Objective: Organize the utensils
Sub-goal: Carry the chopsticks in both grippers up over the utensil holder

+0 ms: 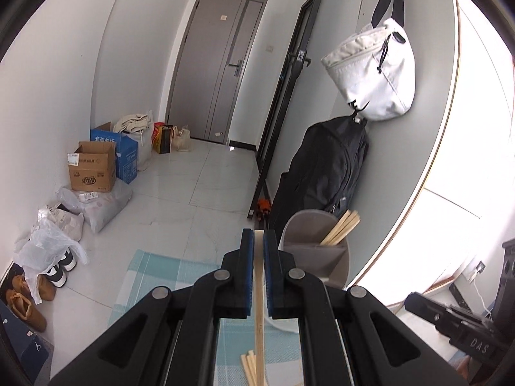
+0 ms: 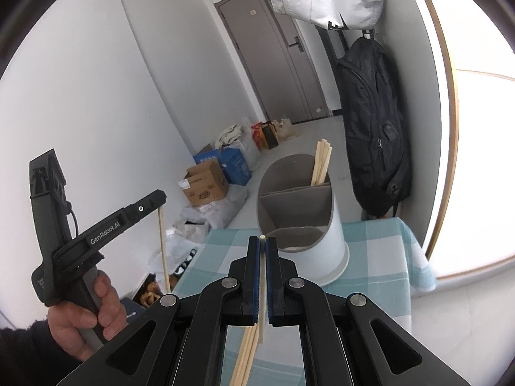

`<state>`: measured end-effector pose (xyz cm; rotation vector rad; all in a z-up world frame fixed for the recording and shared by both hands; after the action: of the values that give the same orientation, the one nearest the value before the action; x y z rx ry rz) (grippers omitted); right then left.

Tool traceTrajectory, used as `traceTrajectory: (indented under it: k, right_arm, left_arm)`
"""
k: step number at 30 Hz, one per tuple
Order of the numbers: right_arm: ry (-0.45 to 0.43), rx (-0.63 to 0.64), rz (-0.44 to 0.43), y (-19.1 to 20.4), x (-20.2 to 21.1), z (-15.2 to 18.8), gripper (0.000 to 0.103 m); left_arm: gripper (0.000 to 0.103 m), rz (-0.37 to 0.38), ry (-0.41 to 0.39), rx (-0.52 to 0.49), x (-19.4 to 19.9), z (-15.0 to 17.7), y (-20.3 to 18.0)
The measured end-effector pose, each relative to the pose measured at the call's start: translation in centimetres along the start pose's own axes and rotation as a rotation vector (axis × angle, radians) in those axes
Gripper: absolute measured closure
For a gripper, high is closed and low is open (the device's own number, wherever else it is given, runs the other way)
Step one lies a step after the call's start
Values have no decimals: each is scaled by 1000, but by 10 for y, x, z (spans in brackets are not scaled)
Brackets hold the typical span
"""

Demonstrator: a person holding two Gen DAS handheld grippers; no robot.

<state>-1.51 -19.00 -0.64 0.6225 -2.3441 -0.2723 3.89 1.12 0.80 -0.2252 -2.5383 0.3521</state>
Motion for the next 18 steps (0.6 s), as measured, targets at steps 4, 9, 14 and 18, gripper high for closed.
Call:
traceTrajectory:
  k: [4, 9, 14, 18]
  right_arm:
    - [-12, -7, -9, 2, 13, -21, 101]
    - [-46, 6, -10, 6, 30, -56, 101]
    - [-86, 1, -7, 4, 40, -100, 101]
    - [-120, -6, -1, -3, 40, -130, 101]
  left_arm:
    - [101, 3, -33, 13, 6, -25, -13]
    - [101, 55, -64, 2, 8, -55, -26]
    - [101, 66, -107, -3, 3, -92, -39]
    - [101, 59, -152, -4, -9, -115, -46]
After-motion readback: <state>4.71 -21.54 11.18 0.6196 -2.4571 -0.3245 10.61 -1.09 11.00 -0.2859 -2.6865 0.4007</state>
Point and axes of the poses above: each gripper's, at about its wrist camera, not at the fingertips, and x roughly against the way its jaws point, y to its left, z to its underside, the point moved 2 cm from there along -x, roughly the way its jaws point, and after that the axes turned 5 degrees about y, right-handed, at the moved point
